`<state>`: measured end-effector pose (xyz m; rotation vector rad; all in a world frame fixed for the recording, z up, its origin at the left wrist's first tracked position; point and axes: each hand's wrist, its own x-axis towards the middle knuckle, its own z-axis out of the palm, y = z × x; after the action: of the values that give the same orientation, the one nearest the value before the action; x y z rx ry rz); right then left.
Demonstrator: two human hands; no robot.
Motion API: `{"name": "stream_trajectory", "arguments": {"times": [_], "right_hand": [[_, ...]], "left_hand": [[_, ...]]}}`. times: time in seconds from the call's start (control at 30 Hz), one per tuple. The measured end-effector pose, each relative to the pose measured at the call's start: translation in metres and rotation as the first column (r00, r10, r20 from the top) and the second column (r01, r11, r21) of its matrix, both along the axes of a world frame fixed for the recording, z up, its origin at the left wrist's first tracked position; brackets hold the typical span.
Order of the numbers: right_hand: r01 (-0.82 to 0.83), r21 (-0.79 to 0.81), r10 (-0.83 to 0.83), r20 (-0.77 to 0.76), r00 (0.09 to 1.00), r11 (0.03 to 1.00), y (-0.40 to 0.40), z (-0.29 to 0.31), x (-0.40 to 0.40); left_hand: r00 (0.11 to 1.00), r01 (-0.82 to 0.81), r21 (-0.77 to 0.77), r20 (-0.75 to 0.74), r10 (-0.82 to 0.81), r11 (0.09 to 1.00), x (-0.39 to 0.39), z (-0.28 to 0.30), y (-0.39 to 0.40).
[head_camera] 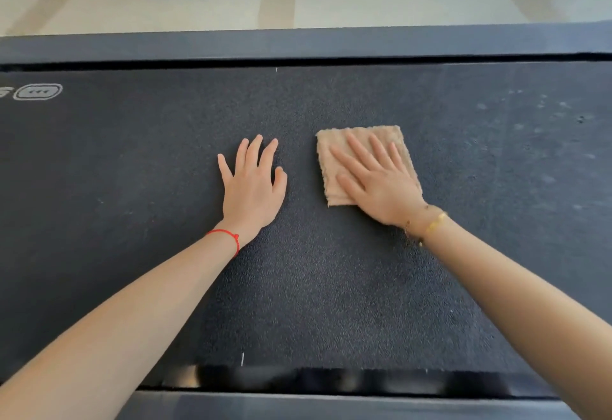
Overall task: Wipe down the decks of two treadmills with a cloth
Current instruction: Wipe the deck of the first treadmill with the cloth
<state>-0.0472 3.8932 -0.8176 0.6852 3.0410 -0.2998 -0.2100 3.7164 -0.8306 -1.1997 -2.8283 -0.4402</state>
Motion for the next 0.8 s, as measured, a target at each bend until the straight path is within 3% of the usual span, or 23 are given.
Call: {"name": "stream_trajectory", "arguments": {"times": [0.1,0.17,0.43,0.53,0.73,0.8], "right_hand": [[0.155,-0.009,-0.155,0.036,0.987,0.988,0.009,0.003,-0.021],[0.175,-0.013,-0.174,0.041,0.984,0.984,-0.002,0.005,-0.021],[-0.133,-0.006,0.133,-0.014,0.991,0.991,-0.112,0.003,0.064],[-0.171,-0.013,0.171,0.001,0.985,0.985,-0.109,0.002,0.075],[0.1,0.012,-0.1,0.044,0.994,0.995,-0.07,0.005,0.029],[0.102,0.017,-0.103,0.047,0.994,0.995,-0.083,0.006,0.03]], "left_hand": [[1.0,0.001,0.002,-0.002,-0.001,1.0,0.0,0.001,0.0],[1.0,-0.001,0.009,-0.004,0.001,1.0,0.001,0.001,0.0],[1.0,-0.006,0.019,-0.007,0.006,1.0,0.001,-0.001,0.001],[1.0,-0.005,0.023,-0.014,0.005,1.0,0.001,-0.002,0.0],[1.0,-0.002,0.013,-0.015,0.002,1.0,0.0,-0.003,-0.001],[1.0,-0.002,0.017,-0.011,0.002,1.0,0.0,-0.003,0.0]]}}
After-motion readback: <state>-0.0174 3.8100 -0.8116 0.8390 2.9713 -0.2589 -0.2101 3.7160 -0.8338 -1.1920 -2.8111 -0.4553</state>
